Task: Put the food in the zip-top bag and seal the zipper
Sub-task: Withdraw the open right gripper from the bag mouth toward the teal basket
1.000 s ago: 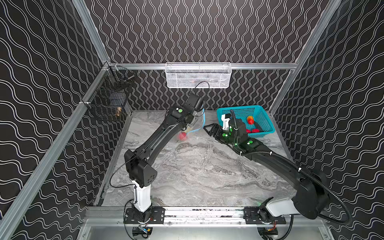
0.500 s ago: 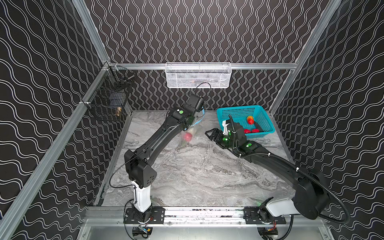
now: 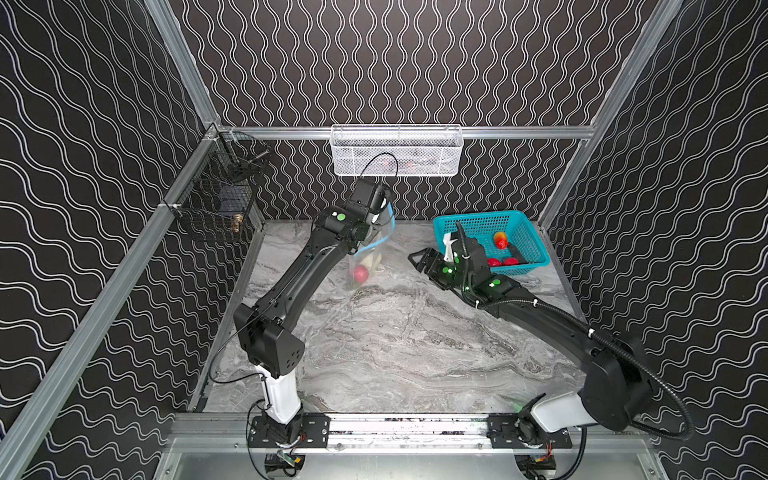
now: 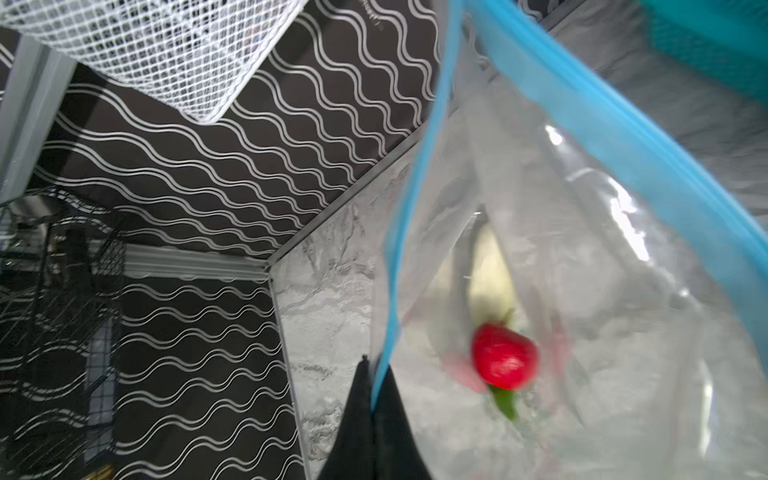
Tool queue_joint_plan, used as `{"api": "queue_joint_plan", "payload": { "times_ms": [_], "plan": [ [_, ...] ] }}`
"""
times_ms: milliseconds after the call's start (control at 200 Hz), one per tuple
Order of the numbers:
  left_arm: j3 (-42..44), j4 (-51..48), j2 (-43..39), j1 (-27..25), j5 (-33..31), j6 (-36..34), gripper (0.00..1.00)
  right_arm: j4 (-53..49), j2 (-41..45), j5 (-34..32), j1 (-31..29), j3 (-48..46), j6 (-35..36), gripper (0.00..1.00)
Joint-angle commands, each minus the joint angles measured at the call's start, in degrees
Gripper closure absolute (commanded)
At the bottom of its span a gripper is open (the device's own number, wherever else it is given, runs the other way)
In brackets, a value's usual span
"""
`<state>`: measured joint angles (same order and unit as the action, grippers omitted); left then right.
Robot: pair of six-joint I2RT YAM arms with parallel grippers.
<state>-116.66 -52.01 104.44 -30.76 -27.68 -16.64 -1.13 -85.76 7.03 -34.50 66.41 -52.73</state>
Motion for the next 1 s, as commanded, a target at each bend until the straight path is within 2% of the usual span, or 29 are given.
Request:
{"api": "queue_joint_plan", "payload": {
  "times_ms": [0, 130, 355, 571, 846, 991],
  "plan": [
    [0.25, -0.98, -0.36, 0.15, 3.6, 1.38, 1.0, 1.56, -1.7, 0.16, -0.93, 4.48, 0.87, 0.18],
    [0.73, -1.08, 0.03, 0.11, 4.55, 1.68, 1.0, 6.16, -3.8, 0.29, -2.06, 5.79, 0.19, 0.18],
    [-0.22, -1.63, 1.3, 0.1, 5.24, 2.78, 1.0, 5.05, -10.75, 1.98, -2.19, 10.62, -0.09, 0.18],
    [-5.04, -7.11, 4.77, 0.0, 7.92, 8.12, 1.0, 2.35, -13.94, 1.75, -1.48, 10.39, 1.29, 0.21],
    [0.98, -4.52, 4.56, 0.09, 4.85, 9.43, 1.0, 1.12, -14.53, 2.68, 0.84, 5.28, 0.87, 0.25],
    [2.01, -1.42, 6.28, 0.14, 4.02, 11.63, 1.0, -2.59, -15.29, 0.75, 1.0, 6.44, 2.51, 0.25]
  ]
}}
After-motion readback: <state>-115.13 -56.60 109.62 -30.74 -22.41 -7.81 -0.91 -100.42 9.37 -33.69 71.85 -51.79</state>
